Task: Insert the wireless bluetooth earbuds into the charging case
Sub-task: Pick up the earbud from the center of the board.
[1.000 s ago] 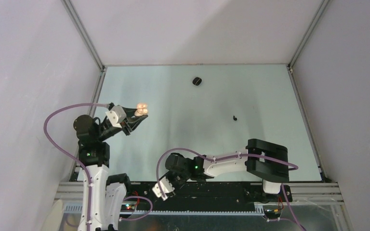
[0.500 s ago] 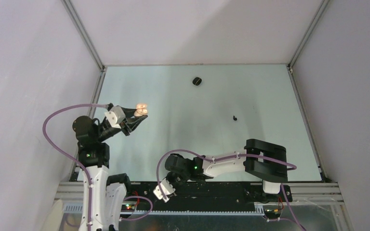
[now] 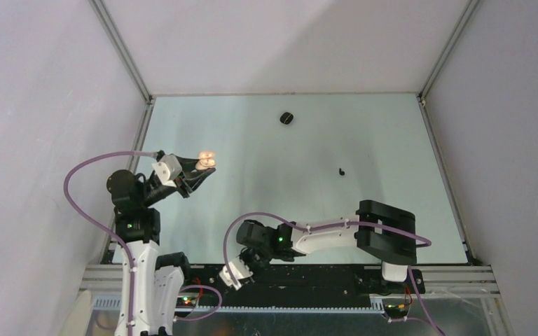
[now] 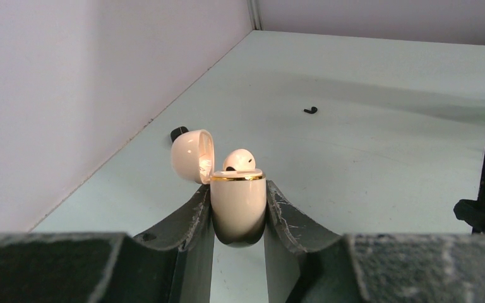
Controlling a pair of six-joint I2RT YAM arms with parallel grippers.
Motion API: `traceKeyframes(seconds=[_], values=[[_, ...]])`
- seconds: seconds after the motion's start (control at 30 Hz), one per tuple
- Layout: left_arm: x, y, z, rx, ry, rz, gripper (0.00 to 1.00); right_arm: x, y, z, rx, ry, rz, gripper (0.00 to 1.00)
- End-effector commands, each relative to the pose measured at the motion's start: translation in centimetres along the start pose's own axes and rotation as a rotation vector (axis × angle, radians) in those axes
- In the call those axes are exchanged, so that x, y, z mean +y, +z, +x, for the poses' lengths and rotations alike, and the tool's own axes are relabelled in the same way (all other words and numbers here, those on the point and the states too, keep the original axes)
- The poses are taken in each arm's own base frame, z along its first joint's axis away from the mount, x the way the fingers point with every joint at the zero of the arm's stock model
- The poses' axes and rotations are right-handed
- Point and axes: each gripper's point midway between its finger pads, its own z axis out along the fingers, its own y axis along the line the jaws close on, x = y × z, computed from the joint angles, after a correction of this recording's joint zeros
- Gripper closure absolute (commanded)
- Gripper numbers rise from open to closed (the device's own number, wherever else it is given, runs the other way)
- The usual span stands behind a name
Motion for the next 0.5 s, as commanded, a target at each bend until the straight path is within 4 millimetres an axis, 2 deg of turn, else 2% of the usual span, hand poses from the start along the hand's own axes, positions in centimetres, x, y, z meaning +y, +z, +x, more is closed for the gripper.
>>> traceKeyframes(seconds=[0.0,0.13,0.3,0.37,0.47], values=[[0.8,0.1,-0.1,-0.025,-0.008,-0.031,0.86,-1.3,-3.1,-2.5,-0.07,0.145,-0.025,0.84],[2.2,0.5,0.0,-0.036,0.001,-0.086,0.86,-3.8,-7.4,-3.7,-0.17,0.263,0.012,0.84],[3.9,1.5,0.6,0.001,0.053,-0.122,0.86,-7.0,-13.3,-3.6,-0.293,0.405,0.084,0.84],[4.0,2.3,1.4,0.035,0.072,-0.108,0.86,-7.8,-15.4,-3.4,-0.322,0.441,0.107,0.84],[3.0,4.1,3.4,0.107,0.083,-0.039,0.86,-8.5,-18.6,-3.8,-0.4,0.511,0.116,0.84]])
